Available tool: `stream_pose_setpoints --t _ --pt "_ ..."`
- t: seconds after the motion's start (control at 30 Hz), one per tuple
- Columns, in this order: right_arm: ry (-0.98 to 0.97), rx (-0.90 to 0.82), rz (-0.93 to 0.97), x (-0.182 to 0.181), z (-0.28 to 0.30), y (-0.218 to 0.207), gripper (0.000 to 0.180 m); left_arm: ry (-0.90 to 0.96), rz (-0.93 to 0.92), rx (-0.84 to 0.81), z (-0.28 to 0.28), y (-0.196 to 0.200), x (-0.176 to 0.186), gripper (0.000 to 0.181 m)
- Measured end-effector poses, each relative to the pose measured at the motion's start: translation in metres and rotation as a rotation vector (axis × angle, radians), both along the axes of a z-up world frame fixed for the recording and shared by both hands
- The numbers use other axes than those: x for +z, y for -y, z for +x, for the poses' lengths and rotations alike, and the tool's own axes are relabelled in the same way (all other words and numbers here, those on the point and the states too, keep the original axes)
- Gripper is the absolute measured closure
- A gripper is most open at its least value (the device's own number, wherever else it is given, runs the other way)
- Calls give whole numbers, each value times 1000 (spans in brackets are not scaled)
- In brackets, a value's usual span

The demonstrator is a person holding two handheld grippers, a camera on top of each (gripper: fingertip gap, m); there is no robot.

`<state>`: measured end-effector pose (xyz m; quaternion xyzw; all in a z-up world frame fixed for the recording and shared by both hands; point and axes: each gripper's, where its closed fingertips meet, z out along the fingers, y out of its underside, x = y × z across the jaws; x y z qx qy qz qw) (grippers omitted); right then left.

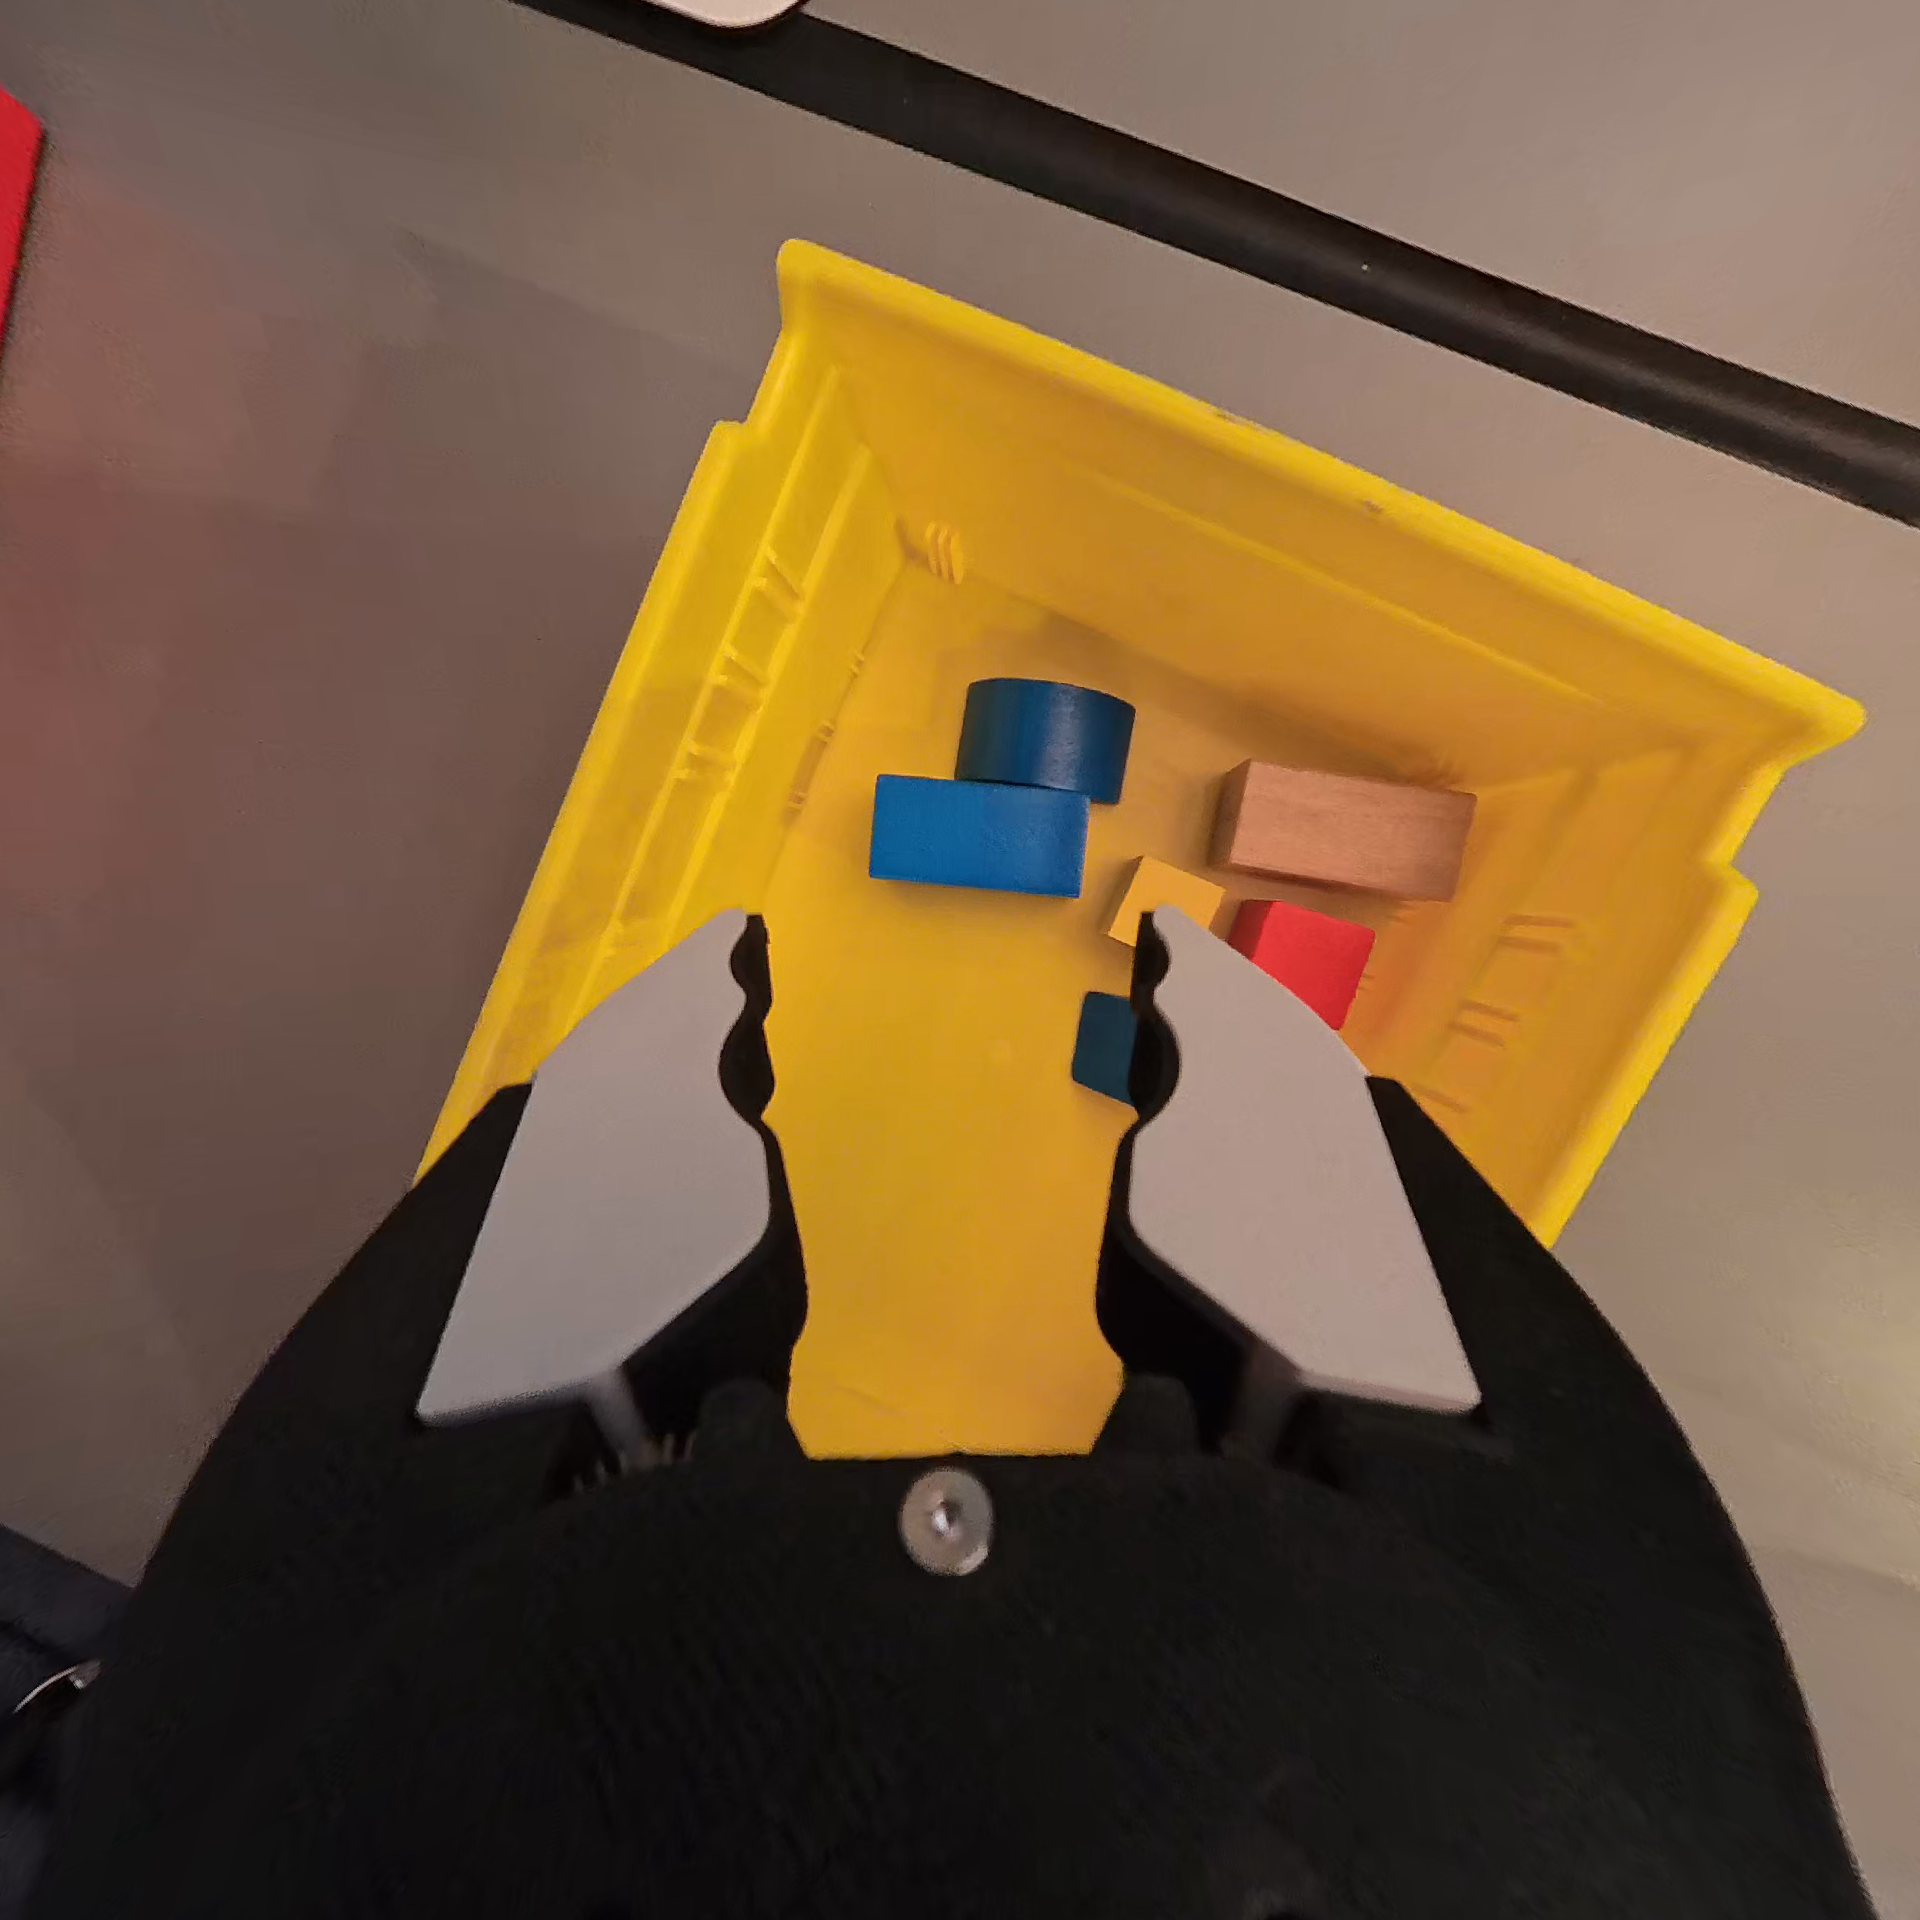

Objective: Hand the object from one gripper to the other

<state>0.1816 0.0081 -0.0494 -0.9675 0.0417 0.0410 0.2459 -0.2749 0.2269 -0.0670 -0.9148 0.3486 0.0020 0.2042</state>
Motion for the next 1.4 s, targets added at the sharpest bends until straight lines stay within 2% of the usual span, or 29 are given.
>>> stream_pose_setpoints --t 0.4,1.4 --pt "39 62 -77 -13 -8 2 112 -100 -185 82 -7 -4 -60 136" --pt "62 95 -165 -27 -12 8 117 -279 -209 129 -18 -3 -82 132"
